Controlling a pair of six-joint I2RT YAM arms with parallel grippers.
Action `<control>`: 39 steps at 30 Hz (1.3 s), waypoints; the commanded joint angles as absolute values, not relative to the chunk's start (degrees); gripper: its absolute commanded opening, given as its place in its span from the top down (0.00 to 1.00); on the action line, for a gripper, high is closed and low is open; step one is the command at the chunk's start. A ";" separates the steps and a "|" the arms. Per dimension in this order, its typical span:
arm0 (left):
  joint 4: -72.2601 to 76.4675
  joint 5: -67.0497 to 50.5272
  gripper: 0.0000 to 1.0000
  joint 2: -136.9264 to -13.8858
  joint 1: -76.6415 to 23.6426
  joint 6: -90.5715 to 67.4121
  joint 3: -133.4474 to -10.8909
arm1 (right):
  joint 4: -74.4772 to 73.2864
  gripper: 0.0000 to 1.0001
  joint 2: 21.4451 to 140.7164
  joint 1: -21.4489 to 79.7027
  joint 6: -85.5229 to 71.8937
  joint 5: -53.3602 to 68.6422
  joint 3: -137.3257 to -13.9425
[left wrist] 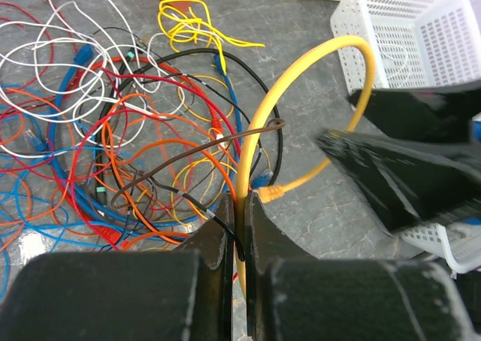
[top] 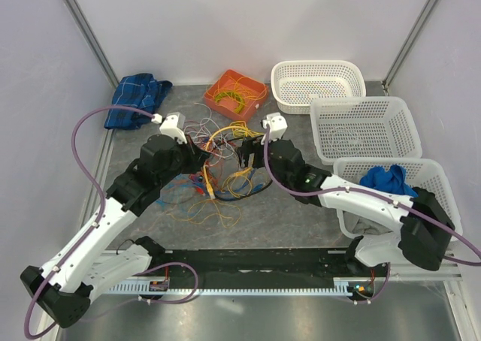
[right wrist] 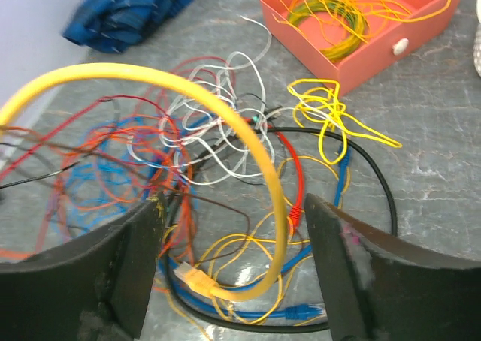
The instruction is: Untangle the cables
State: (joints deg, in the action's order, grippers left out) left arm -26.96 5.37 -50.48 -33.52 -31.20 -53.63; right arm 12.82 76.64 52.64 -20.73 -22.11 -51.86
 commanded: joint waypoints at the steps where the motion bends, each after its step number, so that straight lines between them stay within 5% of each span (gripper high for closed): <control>1: -25.49 3.60 0.98 -48.87 -33.75 -29.18 -52.56 | 15.11 0.24 79.62 52.21 -19.51 -25.66 -55.63; 3: -25.66 3.60 0.98 -48.52 -33.66 -29.09 -52.38 | 15.64 0.33 79.98 52.29 -19.42 -25.66 -56.07; 4: -25.75 3.86 0.98 -48.34 -33.66 -29.00 -52.21 | 15.91 0.49 79.63 52.29 -19.68 -25.93 -56.16; 7: -26.28 5.00 0.98 -47.99 -33.75 -28.83 -51.86 | 15.47 0.70 78.14 52.21 -19.95 -26.89 -56.43; 11: -26.37 5.89 0.98 -48.16 -33.66 -28.92 -51.50 | 12.75 0.87 76.12 52.29 -20.21 -27.95 -58.26; 13: -26.54 5.98 0.69 -49.04 -33.66 -29.35 -51.68 | 10.12 1.00 75.76 52.29 -20.39 -29.00 -59.67; 15: -27.07 6.06 0.37 -49.57 -33.75 -29.71 -51.77 | 6.88 1.00 75.94 52.29 -20.30 -29.96 -62.66; 17: -27.25 6.94 0.22 -49.57 -33.75 -30.32 -51.77 | 5.54 1.00 76.20 52.21 -19.95 -30.15 -65.03; 18: -27.51 7.29 0.01 -49.40 -33.66 -30.50 -51.68 | 4.58 1.00 76.38 52.29 -19.69 -30.49 -65.65; 39: -31.38 17.93 0.00 -45.09 -33.66 -42.53 -45.53 | 0.18 1.00 98.05 38.06 -24.96 -28.04 -90.51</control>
State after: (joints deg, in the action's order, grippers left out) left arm -31.18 16.69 -44.62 -33.52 -36.82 -47.05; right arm -1.50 91.53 38.59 -24.23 -29.69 -83.11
